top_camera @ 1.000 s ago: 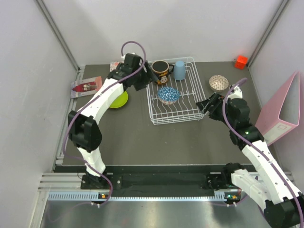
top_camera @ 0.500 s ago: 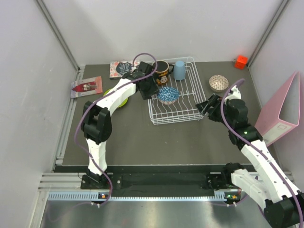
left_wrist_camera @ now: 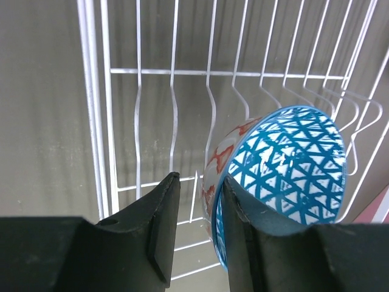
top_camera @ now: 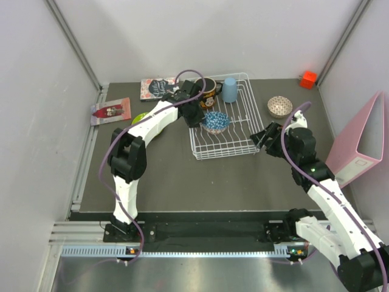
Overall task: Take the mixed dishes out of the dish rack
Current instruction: Pick up the bowl from the dish rack, then place the bowl at the center of the board.
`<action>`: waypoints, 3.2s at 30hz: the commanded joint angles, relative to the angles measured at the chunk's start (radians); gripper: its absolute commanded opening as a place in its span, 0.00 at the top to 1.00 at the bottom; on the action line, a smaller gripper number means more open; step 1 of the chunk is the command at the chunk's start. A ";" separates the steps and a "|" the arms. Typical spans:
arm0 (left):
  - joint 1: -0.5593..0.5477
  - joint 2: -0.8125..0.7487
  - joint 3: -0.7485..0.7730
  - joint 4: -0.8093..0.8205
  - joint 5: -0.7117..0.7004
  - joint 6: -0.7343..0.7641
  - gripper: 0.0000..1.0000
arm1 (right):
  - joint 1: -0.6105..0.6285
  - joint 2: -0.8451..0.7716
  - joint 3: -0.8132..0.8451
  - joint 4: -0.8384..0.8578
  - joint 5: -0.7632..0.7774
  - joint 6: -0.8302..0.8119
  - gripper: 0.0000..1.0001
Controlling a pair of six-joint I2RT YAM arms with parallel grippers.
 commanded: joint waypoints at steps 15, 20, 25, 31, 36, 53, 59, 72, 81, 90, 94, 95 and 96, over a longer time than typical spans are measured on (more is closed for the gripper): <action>-0.017 -0.048 0.013 0.050 0.039 0.027 1.00 | 0.011 0.003 0.024 0.035 0.007 -0.022 0.25; -0.060 -0.129 0.089 0.034 -0.070 0.101 1.00 | 0.012 0.019 0.129 -0.037 0.056 -0.073 0.20; -0.125 -0.175 0.131 0.035 -0.215 0.239 1.00 | 0.011 0.092 0.274 -0.135 0.065 -0.110 0.16; -0.216 -0.232 0.039 0.109 -0.306 0.317 1.00 | 0.012 0.221 0.401 -0.207 -0.013 -0.128 0.15; -0.253 -0.249 0.004 0.123 -0.319 0.312 1.00 | 0.021 0.293 0.461 -0.210 -0.021 -0.134 0.15; -0.310 -0.230 0.017 0.123 -0.279 0.299 1.00 | 0.121 0.471 0.492 -0.187 0.004 -0.188 0.25; -0.319 -0.236 0.017 0.121 -0.264 0.289 1.00 | 0.121 0.476 0.467 -0.155 0.052 -0.183 0.70; -0.324 -0.278 -0.022 0.152 -0.257 0.299 0.30 | 0.123 0.364 0.392 -0.069 0.156 -0.122 1.00; -0.273 -0.448 -0.177 0.192 -0.523 0.141 0.01 | -0.030 0.319 0.479 -0.115 0.300 0.013 1.00; -0.152 -0.744 -0.512 0.268 -0.458 0.064 0.01 | -0.374 0.693 0.757 -0.137 0.214 0.131 1.00; -0.149 -0.841 -0.594 0.282 -0.518 0.104 0.01 | -0.413 0.769 0.766 -0.080 0.187 0.142 1.00; -0.146 -0.871 -0.633 0.299 -0.521 0.111 0.01 | -0.413 0.773 0.766 -0.075 0.182 0.137 1.00; -0.140 -0.881 -0.647 0.310 -0.523 0.115 0.02 | -0.413 0.783 0.766 -0.063 0.176 0.134 1.00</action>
